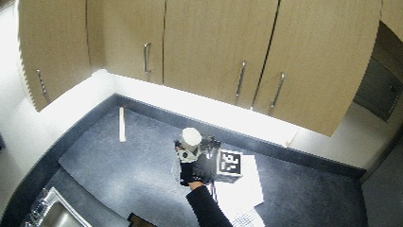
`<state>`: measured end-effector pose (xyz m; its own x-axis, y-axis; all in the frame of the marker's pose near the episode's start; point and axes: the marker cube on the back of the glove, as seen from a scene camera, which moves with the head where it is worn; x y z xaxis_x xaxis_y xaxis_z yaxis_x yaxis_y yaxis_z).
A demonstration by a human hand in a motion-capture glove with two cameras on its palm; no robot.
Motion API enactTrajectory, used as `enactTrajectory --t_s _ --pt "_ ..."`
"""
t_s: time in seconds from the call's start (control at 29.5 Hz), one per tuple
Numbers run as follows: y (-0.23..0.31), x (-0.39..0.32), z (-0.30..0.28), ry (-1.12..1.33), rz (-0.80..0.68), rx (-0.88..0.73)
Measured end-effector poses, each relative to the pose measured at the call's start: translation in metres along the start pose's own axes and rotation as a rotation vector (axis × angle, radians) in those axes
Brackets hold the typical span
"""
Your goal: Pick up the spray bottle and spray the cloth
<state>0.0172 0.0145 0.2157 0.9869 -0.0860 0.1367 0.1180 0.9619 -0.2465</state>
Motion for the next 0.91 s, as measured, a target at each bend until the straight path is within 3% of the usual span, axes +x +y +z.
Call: enactTrajectory --t_s 0.47,0.91 --pt "0.024 0.114 -0.077 0.109 0.048 0.154" --pt "0.034 0.132 -0.079 0.143 0.089 0.139"
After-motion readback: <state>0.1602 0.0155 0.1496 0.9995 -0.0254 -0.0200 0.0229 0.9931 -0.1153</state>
